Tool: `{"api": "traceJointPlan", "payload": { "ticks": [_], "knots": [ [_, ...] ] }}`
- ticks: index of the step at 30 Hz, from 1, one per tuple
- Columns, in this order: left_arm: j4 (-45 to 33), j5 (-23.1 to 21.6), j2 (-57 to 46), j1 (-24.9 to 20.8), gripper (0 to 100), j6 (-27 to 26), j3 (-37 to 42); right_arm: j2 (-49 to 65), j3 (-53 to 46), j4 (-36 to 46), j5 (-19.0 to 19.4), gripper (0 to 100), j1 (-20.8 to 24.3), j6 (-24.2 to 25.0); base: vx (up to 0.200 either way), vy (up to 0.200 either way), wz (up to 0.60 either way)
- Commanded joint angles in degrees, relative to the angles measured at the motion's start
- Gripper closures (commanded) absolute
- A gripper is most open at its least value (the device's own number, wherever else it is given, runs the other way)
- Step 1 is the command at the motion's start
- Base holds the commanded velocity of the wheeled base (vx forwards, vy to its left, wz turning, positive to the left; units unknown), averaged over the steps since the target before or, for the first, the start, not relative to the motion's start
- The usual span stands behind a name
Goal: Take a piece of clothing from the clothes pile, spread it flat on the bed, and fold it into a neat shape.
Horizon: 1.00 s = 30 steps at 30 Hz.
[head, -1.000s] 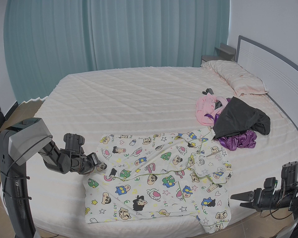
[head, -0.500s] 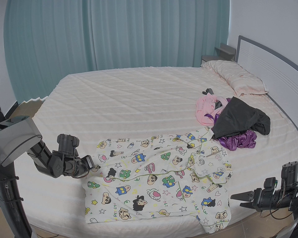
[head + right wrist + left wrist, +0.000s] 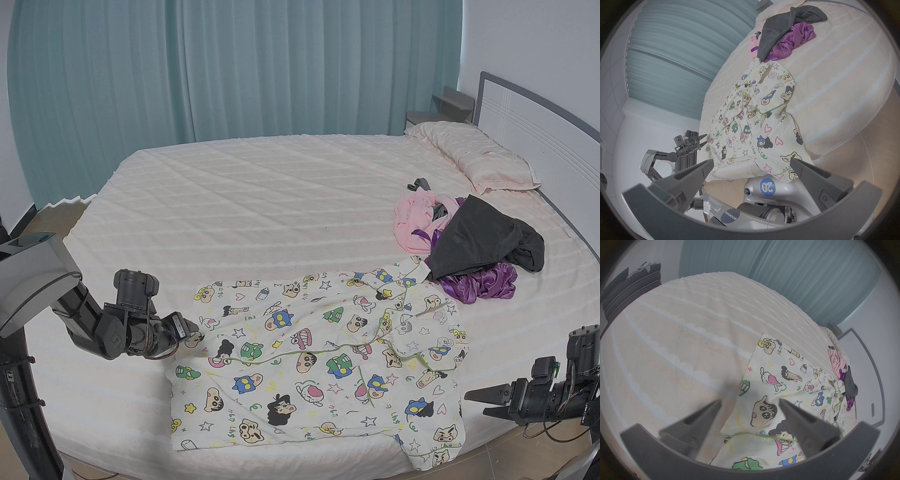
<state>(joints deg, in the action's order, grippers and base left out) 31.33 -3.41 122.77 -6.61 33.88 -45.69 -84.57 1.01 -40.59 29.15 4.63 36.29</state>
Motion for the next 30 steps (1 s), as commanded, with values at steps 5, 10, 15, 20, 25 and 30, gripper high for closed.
{"api": "traceJointPlan", "payload": {
  "ticks": [5, 10, 15, 20, 25, 30],
  "knots": [
    [0.0, -1.1, -8.2, 2.0, 0, 7.7, 3.4, 0.4, 4.4, -0.4, -0.2, 0, 0.1, 4.4, 0.0, 0.0, 0.0],
    [0.7, -1.0, -14.3, 2.3, 0, 9.4, 9.8, -1.2, 18.3, 0.3, -4.4, 0, 2.4, 21.5, 0.0, 0.0, 0.0],
    [3.8, -0.9, -19.6, 1.9, 0, 12.3, 16.2, -8.5, 26.7, -0.4, -14.0, 0, 5.9, 24.6, 0.0, 0.0, 0.0],
    [5.4, -1.8, -23.1, 1.8, 0, 17.7, 19.1, -17.8, 32.3, -1.6, -21.4, 0, 8.7, 24.8, 0.0, 0.0, 0.0],
    [5.1, -1.9, -23.1, 1.2, 0, 20.3, 19.1, -22.9, 35.0, -6.1, -24.2, 0, 10.7, 24.5, 0.0, 0.0, 0.0],
    [5.1, -1.9, -23.0, -1.3, 0, 22.5, 19.1, -25.7, 36.8, -7.0, -24.3, 0, 11.6, 24.4, 0.0, 0.0, 0.0]
  ]
}}
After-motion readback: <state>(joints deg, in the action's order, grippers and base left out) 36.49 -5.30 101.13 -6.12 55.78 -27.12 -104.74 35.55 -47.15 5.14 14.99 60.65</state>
